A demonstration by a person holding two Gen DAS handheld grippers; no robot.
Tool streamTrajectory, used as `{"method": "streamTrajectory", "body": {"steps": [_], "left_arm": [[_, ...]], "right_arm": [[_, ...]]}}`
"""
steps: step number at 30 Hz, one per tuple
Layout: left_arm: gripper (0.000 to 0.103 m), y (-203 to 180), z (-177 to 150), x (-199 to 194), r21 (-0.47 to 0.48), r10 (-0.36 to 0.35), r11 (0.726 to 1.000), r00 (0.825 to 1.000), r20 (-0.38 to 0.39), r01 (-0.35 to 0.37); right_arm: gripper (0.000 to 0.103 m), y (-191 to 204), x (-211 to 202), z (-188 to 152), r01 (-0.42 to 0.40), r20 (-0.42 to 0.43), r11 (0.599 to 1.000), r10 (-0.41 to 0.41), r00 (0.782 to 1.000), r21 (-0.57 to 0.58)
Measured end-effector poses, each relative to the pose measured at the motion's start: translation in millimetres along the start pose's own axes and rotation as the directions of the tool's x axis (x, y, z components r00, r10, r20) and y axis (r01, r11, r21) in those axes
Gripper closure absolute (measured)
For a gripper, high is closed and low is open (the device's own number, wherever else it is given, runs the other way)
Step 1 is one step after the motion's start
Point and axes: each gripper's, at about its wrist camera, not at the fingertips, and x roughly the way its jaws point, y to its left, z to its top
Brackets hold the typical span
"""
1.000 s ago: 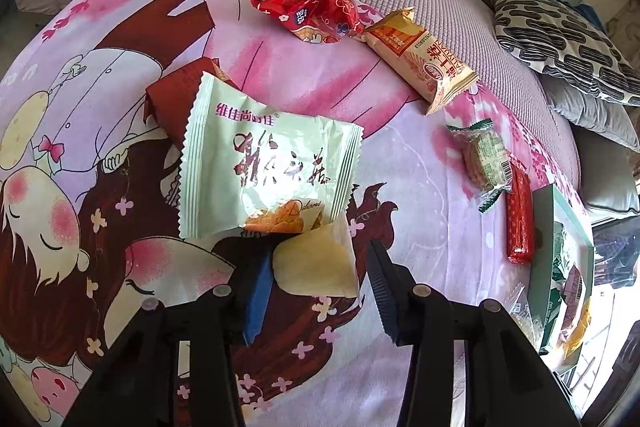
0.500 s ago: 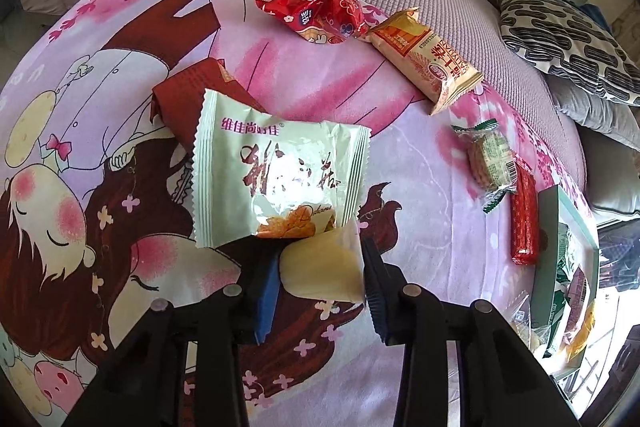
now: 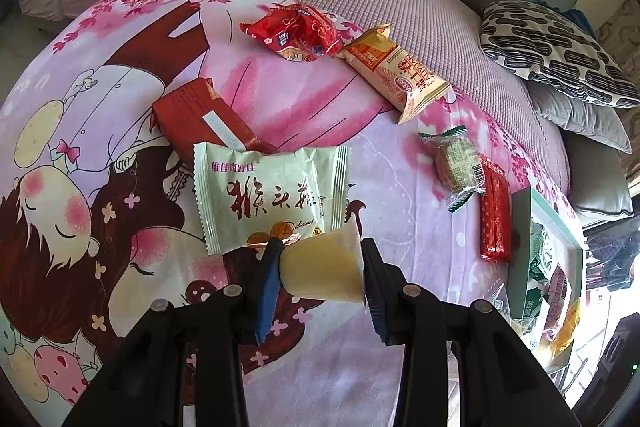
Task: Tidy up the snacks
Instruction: 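Carry jelly cup and round bun over the teal tray with both tools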
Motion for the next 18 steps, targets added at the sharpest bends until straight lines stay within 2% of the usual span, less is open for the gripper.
{"method": "streamTrajectory", "body": {"steps": [18], "left_arm": [[0.063,-11,3,-38,0.027,-0.031,0.999,0.996,0.083,0.029]], "right_arm": [[0.039,-2,-38,10,-0.041,0.097,0.999,0.04,0.995,0.0]]}}
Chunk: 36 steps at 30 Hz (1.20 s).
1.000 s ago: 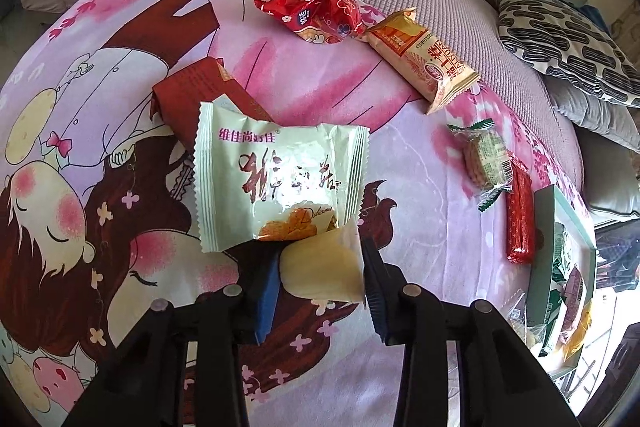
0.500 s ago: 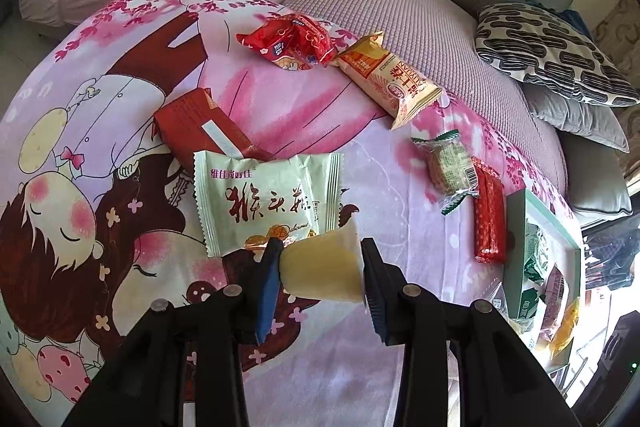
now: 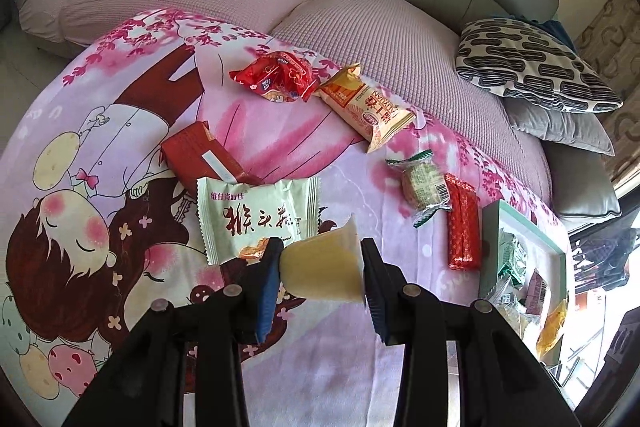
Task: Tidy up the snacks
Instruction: 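Carry jelly cup and round bun over the teal tray with both tools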
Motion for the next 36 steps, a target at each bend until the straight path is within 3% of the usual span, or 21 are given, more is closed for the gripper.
{"method": "streamTrajectory", "body": {"steps": [8,16,25,36], "left_arm": [[0.063,-14,-1,-13,0.022,-0.016,1.0,1.0,0.027,0.015],[0.063,-46,-11,-11,0.078,-0.046,0.996,0.999,0.013,0.045],[0.063,-87,-24,-7,0.132,-0.097,0.986,0.995,-0.011,0.098],[0.063,-143,-36,-5,0.232,-0.168,0.959,0.986,-0.012,0.166]], "right_arm": [[0.039,-17,-9,3,0.005,0.02,0.999,-0.006,1.0,0.036],[0.039,-63,-19,9,0.036,0.044,0.99,-0.042,0.998,0.134],[0.039,-136,-36,14,0.093,0.073,0.953,-0.119,0.99,0.288],[0.039,-200,-57,15,0.136,0.121,0.908,-0.199,0.972,0.396]]}}
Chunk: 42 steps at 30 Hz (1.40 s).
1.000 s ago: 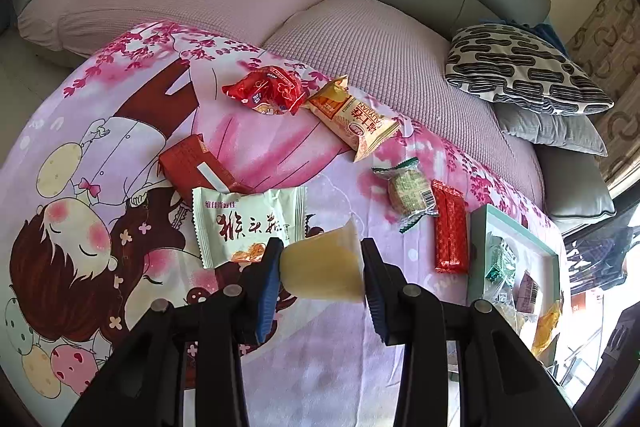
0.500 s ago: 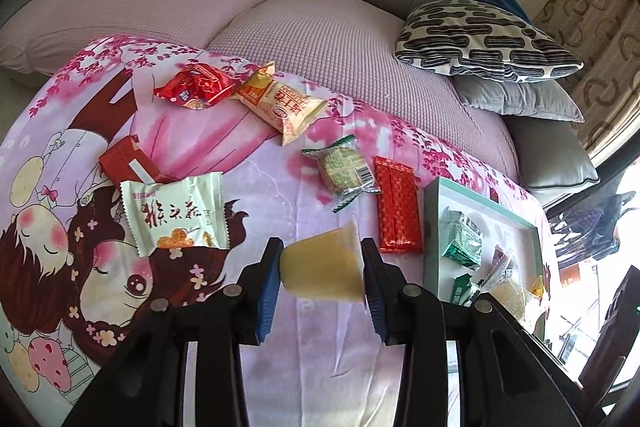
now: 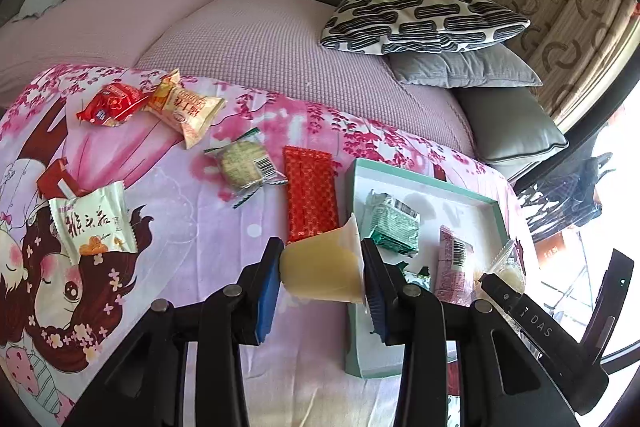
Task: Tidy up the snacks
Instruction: 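Carry jelly cup and round bun over the teal tray with both tools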
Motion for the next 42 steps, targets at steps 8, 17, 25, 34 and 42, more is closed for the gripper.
{"method": "streamTrajectory", "body": {"steps": [8,17,25,34,42], "left_arm": [[0.063,-33,0,21,0.067,-0.036,0.997,0.999,0.008,0.035],[0.063,-65,-4,53,0.146,-0.042,0.989,0.999,0.02,0.039],[0.063,-101,-13,81,0.253,-0.05,0.966,0.998,0.027,0.042],[0.063,-121,-24,106,0.325,-0.038,0.945,0.999,0.017,0.03],[0.063,-129,-31,118,0.357,-0.02,0.934,1.0,0.009,0.015]], "right_arm": [[0.039,-11,1,15,-0.006,0.048,1.0,0.006,0.999,0.008],[0.039,-4,11,34,0.0,0.121,0.999,0.006,0.993,-0.049],[0.039,-9,33,38,0.005,0.132,0.998,0.003,0.991,-0.058],[0.039,-16,41,43,0.031,0.162,0.997,-0.02,0.987,-0.067],[0.039,-11,48,43,0.062,0.169,0.993,-0.044,0.985,-0.102]]}}
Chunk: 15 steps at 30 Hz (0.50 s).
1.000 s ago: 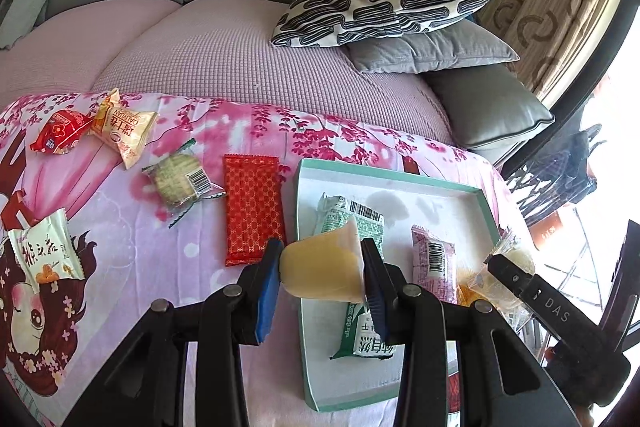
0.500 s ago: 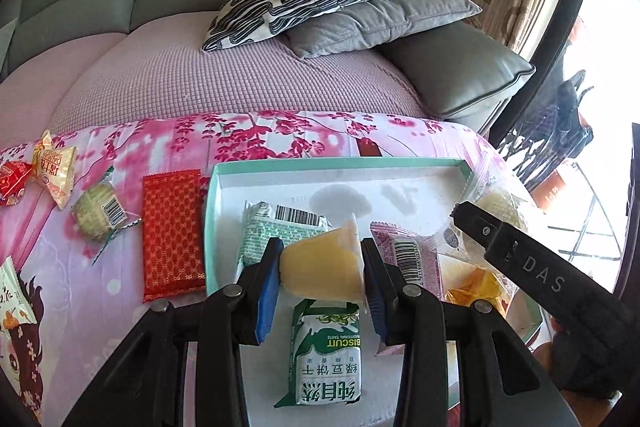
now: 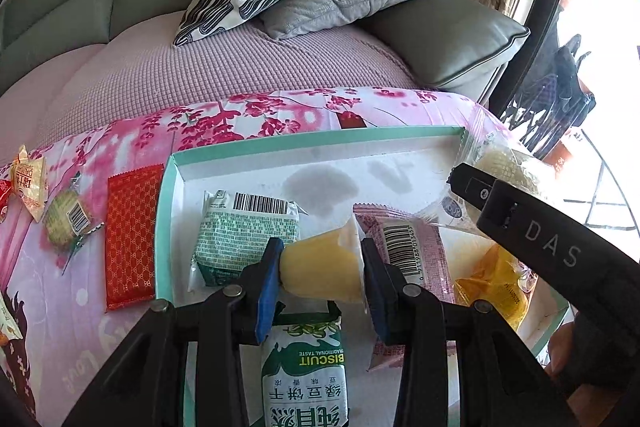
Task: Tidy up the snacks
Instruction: 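Carry jelly cup and round bun over the teal tray with both tools, then open both tools to drop jelly cup and bun into the tray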
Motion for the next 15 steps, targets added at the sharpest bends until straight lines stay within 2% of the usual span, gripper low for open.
{"method": "streamTrajectory", "body": {"steps": [8,15], "left_arm": [[0.063,-6.1,-1.0,1.9,0.024,0.02,1.0,1.0,-0.001,-0.02],[0.062,-5.4,-0.4,1.3,0.022,0.009,1.0,1.0,-0.007,-0.009]], "right_arm": [[0.037,2.0,4.4,-2.8,0.01,-0.015,1.0,-0.011,1.0,-0.019],[0.033,2.4,8.7,-4.4,0.015,-0.049,1.0,-0.016,0.999,-0.015]]}}
